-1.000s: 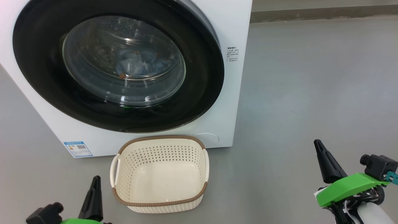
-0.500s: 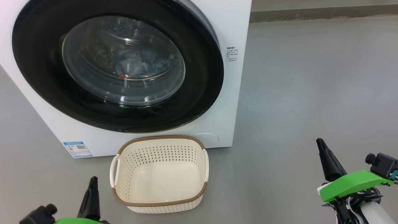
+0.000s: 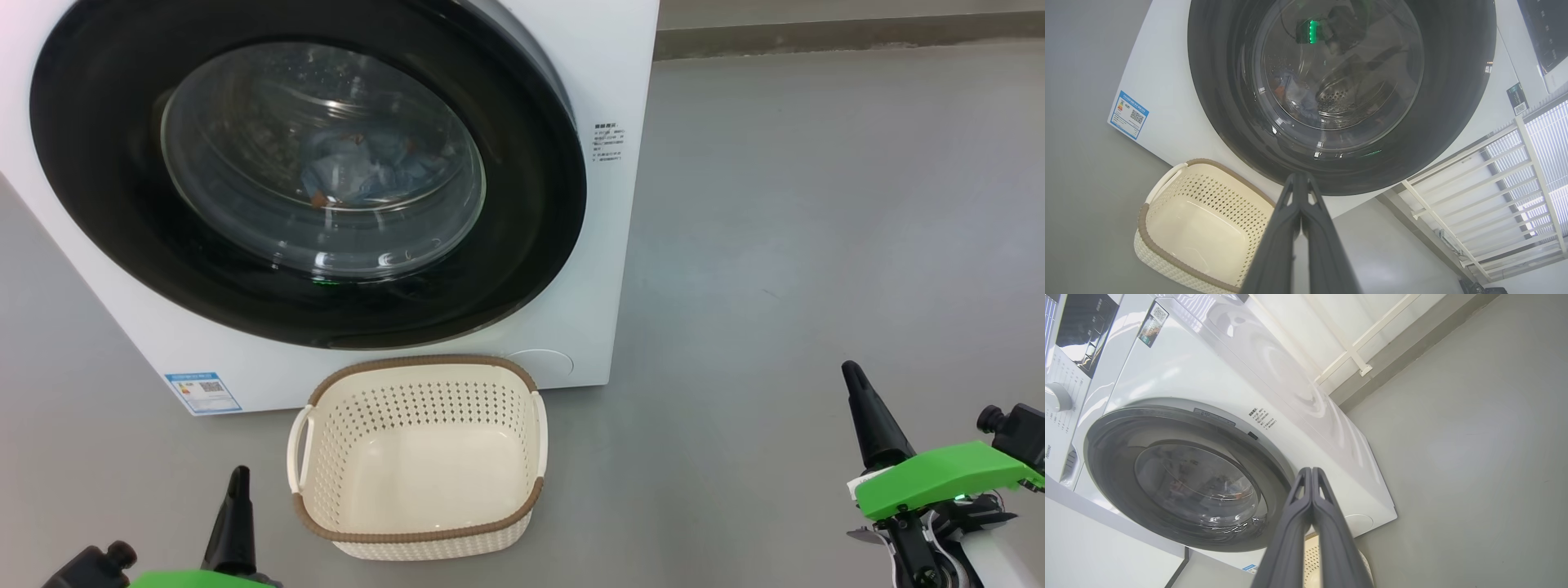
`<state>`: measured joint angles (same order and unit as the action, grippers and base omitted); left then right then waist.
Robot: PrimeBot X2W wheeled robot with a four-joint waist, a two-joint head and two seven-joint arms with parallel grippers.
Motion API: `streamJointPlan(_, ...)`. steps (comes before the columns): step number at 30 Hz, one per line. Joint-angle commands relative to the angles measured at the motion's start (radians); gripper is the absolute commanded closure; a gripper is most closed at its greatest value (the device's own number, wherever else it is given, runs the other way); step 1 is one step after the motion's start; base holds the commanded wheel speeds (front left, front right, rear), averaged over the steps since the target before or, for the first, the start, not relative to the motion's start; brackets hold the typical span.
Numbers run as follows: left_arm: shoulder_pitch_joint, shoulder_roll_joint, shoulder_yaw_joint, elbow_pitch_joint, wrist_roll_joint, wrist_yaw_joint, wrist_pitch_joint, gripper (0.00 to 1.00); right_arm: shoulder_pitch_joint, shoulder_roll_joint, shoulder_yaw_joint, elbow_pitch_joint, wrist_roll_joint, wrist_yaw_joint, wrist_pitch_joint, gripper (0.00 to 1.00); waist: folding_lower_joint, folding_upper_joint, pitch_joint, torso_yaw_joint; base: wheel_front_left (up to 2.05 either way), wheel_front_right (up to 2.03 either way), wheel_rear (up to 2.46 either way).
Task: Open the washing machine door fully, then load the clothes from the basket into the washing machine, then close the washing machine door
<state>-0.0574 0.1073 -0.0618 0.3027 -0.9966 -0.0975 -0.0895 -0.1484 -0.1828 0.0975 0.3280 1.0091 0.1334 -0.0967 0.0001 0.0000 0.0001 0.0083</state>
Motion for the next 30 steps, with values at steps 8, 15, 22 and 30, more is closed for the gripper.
streamJointPlan(8, -0.043, 0.001, 0.041, -0.032, -0.084, -0.012, 0.027, 1.0, -0.004, 0.009, -0.026, -0.036, 0.087, -0.001, 0.027, 1.0, -0.0001, 0.0, 0.0, -0.001, 0.0, 0.0, 0.0)
streamJointPlan(15, -0.044, -0.006, 0.056, -0.034, -0.145, -0.014, 0.048, 1.0, 0.001, 0.023, -0.047, -0.041, 0.146, -0.002, 0.047, 1.0, -0.0001, 0.0, 0.0, -0.002, 0.0, 0.0, 0.0)
streamJointPlan(22, -0.047, -0.013, 0.074, -0.036, -0.214, -0.017, 0.071, 1.0, 0.006, 0.039, -0.071, -0.046, 0.213, -0.002, 0.071, 1.0, -0.0001, 0.0, 0.0, -0.003, 0.0, 0.0, 0.0)
streamJointPlan(30, -0.049, -0.021, 0.092, -0.039, -0.282, -0.02, 0.094, 1.0, 0.01, 0.054, -0.095, -0.052, 0.281, -0.002, 0.095, 1.0, -0.0001, 0.0, 0.0, -0.004, 0.0, 0.0, 0.0)
